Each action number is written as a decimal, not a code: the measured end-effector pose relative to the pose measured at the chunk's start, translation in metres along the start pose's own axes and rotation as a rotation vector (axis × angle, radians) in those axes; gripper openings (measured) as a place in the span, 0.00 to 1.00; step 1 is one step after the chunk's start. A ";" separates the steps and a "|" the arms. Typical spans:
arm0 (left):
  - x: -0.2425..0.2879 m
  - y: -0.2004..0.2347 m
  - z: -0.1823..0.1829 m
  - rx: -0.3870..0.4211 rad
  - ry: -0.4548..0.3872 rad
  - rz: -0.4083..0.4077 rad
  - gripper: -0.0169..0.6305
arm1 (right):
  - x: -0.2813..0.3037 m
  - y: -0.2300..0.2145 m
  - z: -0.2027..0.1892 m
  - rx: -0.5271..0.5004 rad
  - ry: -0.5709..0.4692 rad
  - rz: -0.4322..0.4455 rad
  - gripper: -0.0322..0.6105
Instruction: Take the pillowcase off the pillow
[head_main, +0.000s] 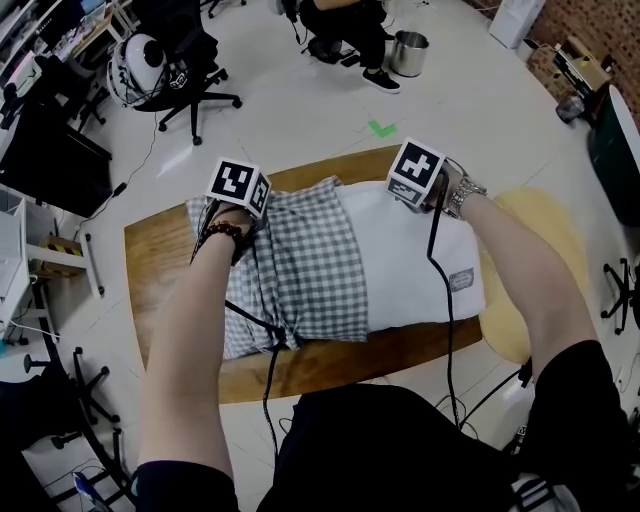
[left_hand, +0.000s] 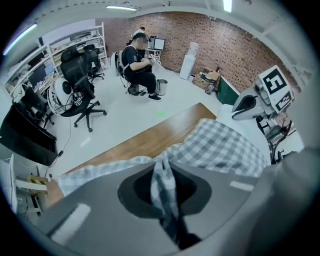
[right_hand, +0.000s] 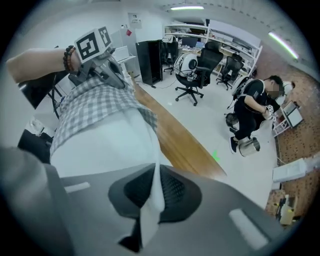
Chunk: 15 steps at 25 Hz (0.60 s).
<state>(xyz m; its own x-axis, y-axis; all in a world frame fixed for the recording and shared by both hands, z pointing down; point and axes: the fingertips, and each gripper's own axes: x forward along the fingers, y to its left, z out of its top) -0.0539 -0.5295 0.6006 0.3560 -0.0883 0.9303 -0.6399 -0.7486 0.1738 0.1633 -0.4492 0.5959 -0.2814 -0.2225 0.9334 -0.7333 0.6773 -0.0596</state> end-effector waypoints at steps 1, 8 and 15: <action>-0.002 0.004 -0.004 -0.013 -0.003 0.011 0.05 | -0.003 -0.001 -0.002 0.000 0.002 -0.014 0.07; -0.028 0.037 -0.028 -0.109 -0.017 0.065 0.05 | -0.019 -0.012 -0.016 0.040 0.008 -0.070 0.07; -0.038 0.050 -0.043 -0.138 -0.044 0.095 0.05 | -0.016 -0.017 -0.027 0.067 -0.005 -0.103 0.07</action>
<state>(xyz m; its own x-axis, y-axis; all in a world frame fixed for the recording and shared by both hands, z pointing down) -0.1289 -0.5356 0.5881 0.3171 -0.1853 0.9301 -0.7583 -0.6385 0.1313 0.1970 -0.4380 0.5914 -0.2052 -0.2921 0.9341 -0.7982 0.6023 0.0130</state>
